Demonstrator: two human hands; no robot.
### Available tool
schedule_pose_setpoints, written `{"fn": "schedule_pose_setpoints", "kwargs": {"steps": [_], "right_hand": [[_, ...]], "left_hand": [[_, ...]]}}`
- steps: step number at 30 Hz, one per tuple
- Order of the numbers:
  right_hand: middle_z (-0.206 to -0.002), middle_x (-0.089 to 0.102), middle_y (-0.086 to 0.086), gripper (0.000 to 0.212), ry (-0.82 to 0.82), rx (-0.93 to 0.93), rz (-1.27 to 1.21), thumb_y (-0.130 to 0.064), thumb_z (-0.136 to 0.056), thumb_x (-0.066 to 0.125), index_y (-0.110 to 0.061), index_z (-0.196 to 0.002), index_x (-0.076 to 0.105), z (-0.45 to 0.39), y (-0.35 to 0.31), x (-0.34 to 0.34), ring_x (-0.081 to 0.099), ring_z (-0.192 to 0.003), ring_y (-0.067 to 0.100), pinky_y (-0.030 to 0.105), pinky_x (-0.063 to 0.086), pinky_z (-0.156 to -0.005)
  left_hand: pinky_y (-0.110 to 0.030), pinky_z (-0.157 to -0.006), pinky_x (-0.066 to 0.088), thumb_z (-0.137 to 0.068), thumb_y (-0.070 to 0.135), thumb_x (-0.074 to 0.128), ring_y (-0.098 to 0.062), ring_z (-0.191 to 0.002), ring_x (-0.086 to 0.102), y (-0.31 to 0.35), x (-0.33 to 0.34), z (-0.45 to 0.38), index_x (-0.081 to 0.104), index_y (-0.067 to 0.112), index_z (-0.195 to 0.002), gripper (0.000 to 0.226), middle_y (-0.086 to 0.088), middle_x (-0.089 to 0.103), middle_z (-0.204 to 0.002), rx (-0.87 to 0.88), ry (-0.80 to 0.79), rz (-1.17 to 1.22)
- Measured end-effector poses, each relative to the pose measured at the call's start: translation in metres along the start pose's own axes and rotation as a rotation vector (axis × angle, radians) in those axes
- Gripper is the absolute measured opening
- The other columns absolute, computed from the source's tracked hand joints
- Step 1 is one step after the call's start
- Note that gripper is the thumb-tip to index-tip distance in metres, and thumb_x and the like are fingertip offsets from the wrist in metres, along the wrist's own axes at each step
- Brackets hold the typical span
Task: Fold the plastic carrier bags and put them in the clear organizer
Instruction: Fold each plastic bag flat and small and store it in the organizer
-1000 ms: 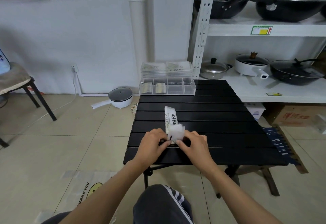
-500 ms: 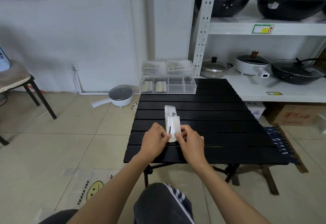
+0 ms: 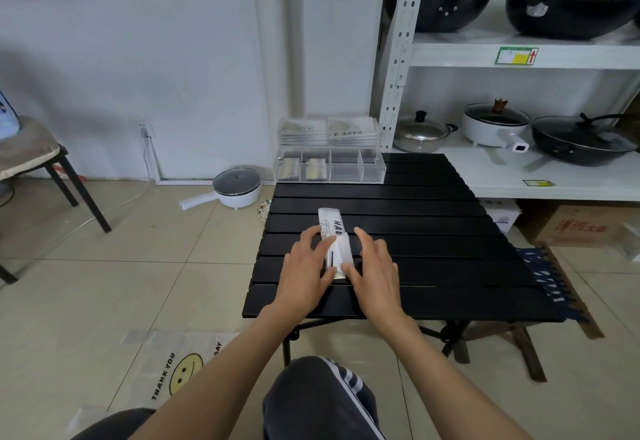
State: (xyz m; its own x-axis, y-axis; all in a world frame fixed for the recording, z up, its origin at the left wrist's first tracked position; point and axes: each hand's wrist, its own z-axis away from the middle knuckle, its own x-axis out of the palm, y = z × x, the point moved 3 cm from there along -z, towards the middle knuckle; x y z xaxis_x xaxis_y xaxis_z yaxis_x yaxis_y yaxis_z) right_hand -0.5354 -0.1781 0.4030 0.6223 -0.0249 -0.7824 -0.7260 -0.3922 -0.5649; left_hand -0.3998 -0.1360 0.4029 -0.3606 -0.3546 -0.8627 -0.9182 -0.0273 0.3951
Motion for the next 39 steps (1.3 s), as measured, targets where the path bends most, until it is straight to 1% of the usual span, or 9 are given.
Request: {"fn": "schedule_pose_setpoints", "kwargs": {"steps": [3,6,9,11,19,26,32,36,39], "right_hand": [[-0.144,0.037,-0.004,0.065,-0.006,-0.160,0.161,-0.028,-0.093,0.060,-0.034,-0.150,0.027,-0.001,-0.002,-0.003,0.039,-0.129,0.016,0.037,0.034,-0.101],[-0.160,0.023,-0.006,0.051,-0.076,-0.356,0.276,-0.022,-0.098,0.052,-0.026,-0.147,0.039,-0.006,-0.003,-0.001,0.017,-0.148,0.016,0.048,0.011,-0.118],[-0.162,0.011,-0.011,0.059,-0.242,-0.433,0.395,-0.036,-0.097,0.011,-0.024,-0.152,0.029,-0.010,0.005,0.002,0.003,-0.149,0.008,0.051,-0.011,-0.118],[-0.162,0.009,-0.014,0.063,-0.324,-0.426,0.415,-0.040,-0.095,0.004,-0.027,-0.154,0.021,-0.013,0.013,0.001,0.000,-0.149,0.005,0.051,-0.015,-0.117],[-0.158,0.026,-0.013,0.051,-0.432,-0.259,0.195,-0.025,-0.104,0.022,-0.030,-0.154,0.019,-0.021,0.015,-0.005,0.009,-0.147,0.001,0.050,-0.012,-0.119],[-0.150,0.041,-0.015,0.067,-0.435,-0.174,-0.072,-0.003,-0.091,0.037,-0.035,-0.149,0.028,-0.029,0.021,-0.006,0.023,-0.143,0.001,0.044,-0.007,-0.121],[-0.107,0.066,-0.016,0.013,-0.174,-0.136,-0.132,-0.034,-0.096,0.054,-0.034,-0.105,0.064,-0.041,0.017,-0.001,0.055,-0.108,0.010,0.039,0.031,-0.104],[-0.099,0.066,-0.013,0.017,-0.168,-0.056,-0.072,-0.034,-0.097,0.048,-0.033,-0.102,0.065,-0.051,0.012,0.004,0.051,-0.102,0.013,0.033,0.025,-0.088],[-0.093,0.065,-0.010,0.020,-0.145,0.012,-0.045,-0.038,-0.099,0.044,-0.031,-0.104,0.062,-0.059,0.005,0.005,0.053,-0.101,0.015,0.035,0.027,-0.087]], "left_hand": [[-0.035,-0.109,0.026,-0.095,0.038,0.047,-0.015,-0.138,0.027,-0.001,0.003,-0.001,0.041,0.024,-0.142,0.049,0.006,0.021,-0.156,0.055,-0.051,-0.167],[-0.034,-0.118,0.012,-0.096,0.038,0.044,-0.013,-0.144,0.022,-0.007,0.008,-0.003,0.040,0.022,-0.143,0.050,0.004,0.028,-0.155,0.043,-0.120,-0.140],[-0.035,-0.119,0.009,-0.097,0.038,0.043,-0.013,-0.145,0.019,-0.011,0.008,-0.004,0.034,0.022,-0.147,0.053,0.004,0.028,-0.156,0.037,-0.193,-0.104],[-0.035,-0.120,0.009,-0.098,0.037,0.043,-0.013,-0.145,0.017,-0.012,0.006,-0.004,0.033,0.021,-0.147,0.053,0.004,0.026,-0.156,0.052,-0.211,-0.103],[-0.037,-0.115,0.022,-0.086,0.060,0.054,-0.014,-0.144,0.022,-0.016,-0.014,-0.007,0.030,0.024,-0.148,0.075,0.004,0.026,-0.156,0.137,-0.334,-0.115],[-0.039,-0.103,0.039,-0.094,0.056,0.042,-0.017,-0.124,0.047,-0.018,-0.022,-0.016,0.047,0.024,-0.137,0.054,0.001,0.054,-0.135,0.077,-0.288,0.020],[-0.042,-0.077,0.052,-0.083,0.076,0.025,-0.015,-0.081,0.061,-0.014,-0.026,-0.029,0.063,0.024,-0.107,0.069,0.000,0.067,-0.091,-0.050,-0.215,0.224],[-0.019,-0.076,0.042,-0.084,0.053,0.062,-0.007,-0.087,0.054,-0.017,-0.021,-0.037,0.065,0.019,-0.107,0.041,0.004,0.059,-0.097,-0.122,-0.159,0.314],[-0.009,-0.069,0.037,-0.086,0.026,0.068,-0.008,-0.079,0.056,-0.021,-0.017,-0.047,0.067,0.014,-0.109,0.025,0.000,0.063,-0.094,-0.166,-0.116,0.335]]}}
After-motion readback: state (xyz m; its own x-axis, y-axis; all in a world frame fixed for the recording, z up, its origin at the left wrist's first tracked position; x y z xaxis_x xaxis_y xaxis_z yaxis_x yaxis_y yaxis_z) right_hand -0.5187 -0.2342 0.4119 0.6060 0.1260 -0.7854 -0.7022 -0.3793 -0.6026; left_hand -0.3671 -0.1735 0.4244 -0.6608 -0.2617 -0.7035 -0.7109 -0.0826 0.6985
